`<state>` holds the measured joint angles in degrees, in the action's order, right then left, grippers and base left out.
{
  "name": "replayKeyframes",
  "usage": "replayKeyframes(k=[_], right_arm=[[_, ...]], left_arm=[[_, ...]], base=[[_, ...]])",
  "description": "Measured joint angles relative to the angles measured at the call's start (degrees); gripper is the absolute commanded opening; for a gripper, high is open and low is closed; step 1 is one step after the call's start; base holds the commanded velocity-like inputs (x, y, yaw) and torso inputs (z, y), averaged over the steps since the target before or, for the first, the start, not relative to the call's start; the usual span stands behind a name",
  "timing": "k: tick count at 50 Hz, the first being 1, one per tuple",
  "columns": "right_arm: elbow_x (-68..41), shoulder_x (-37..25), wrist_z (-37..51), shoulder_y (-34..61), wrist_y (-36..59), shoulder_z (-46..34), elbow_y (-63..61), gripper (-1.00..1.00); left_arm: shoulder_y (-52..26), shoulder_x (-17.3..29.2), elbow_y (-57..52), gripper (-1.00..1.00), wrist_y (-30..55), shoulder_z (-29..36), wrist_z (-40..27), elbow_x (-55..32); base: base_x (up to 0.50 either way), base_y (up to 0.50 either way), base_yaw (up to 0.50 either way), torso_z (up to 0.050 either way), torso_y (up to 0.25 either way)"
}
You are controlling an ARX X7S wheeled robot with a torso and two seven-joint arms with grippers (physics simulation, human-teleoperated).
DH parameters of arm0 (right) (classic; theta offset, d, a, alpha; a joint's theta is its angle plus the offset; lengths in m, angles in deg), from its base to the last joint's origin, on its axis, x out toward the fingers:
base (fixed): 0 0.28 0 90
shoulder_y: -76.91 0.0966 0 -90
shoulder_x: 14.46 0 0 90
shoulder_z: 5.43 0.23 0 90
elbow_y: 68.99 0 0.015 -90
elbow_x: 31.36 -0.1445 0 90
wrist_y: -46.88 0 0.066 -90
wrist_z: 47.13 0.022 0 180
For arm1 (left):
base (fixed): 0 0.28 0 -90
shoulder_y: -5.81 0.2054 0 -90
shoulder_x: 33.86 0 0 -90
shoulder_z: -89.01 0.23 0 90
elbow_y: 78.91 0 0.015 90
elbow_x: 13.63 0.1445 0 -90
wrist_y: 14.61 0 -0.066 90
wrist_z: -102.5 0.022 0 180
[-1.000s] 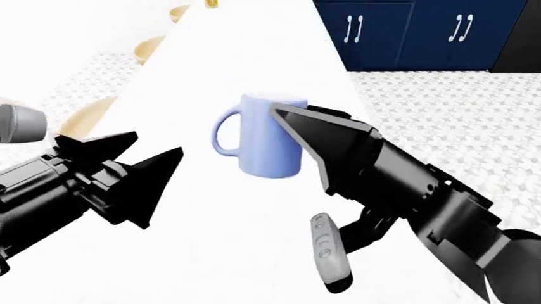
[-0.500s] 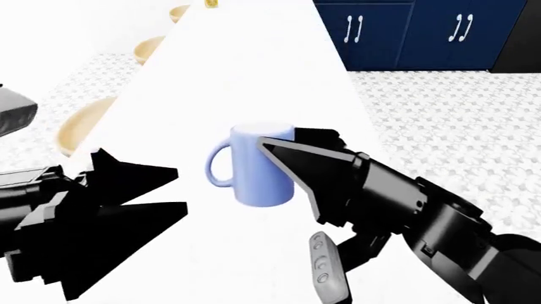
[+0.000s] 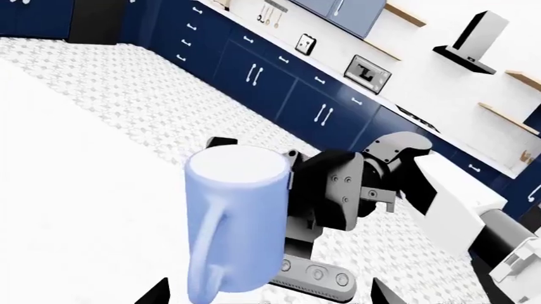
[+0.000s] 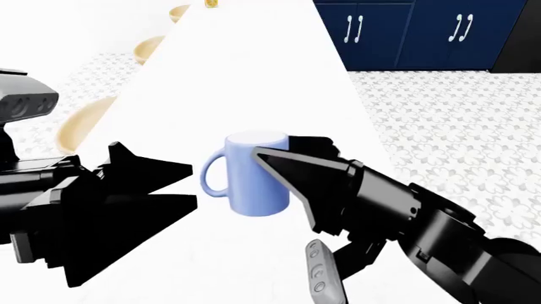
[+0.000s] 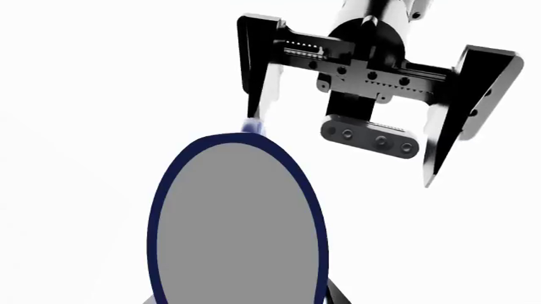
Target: A wet mug is on the counter and needs to be dried. Pick it up and place it upside down in the open cabinet.
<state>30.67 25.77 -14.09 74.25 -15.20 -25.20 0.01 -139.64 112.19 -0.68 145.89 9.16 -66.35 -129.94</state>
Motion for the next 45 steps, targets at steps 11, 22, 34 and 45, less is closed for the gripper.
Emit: replayKeyframes(k=[11,22,34,45], right_arm=[[0.0,0.3,0.0,-0.5,0.0,0.1,-0.3,-1.0],[0.5,0.8,-0.1,-1.1,0.1,0.1,-0.7,-1.0],[0.9,1.2,-0.2,-1.5,0.0,0.3,-1.0,-1.0],[0.9,1.4,-0.1,-1.7,-0.1,0.5,-1.2,-1.0]], left_arm=[[-0.6,-1.4,1.0,1.0,0.5,1.5,1.2,1.9],[-0.5,-2.9,2.2,1.0,0.8,2.7,3.0,5.2],[0.1,-4.0,2.5,1.0,0.6,3.3,4.7,6.9],[0.1,-5.1,3.2,1.0,0.6,4.1,6.1,8.5]], base=[[0.0,0.0,0.0,0.0,0.0],[0.0,0.0,0.0,0.0,0.0],[0.0,0.0,0.0,0.0,0.001],[0.0,0.0,0.0,0.0,0.0]])
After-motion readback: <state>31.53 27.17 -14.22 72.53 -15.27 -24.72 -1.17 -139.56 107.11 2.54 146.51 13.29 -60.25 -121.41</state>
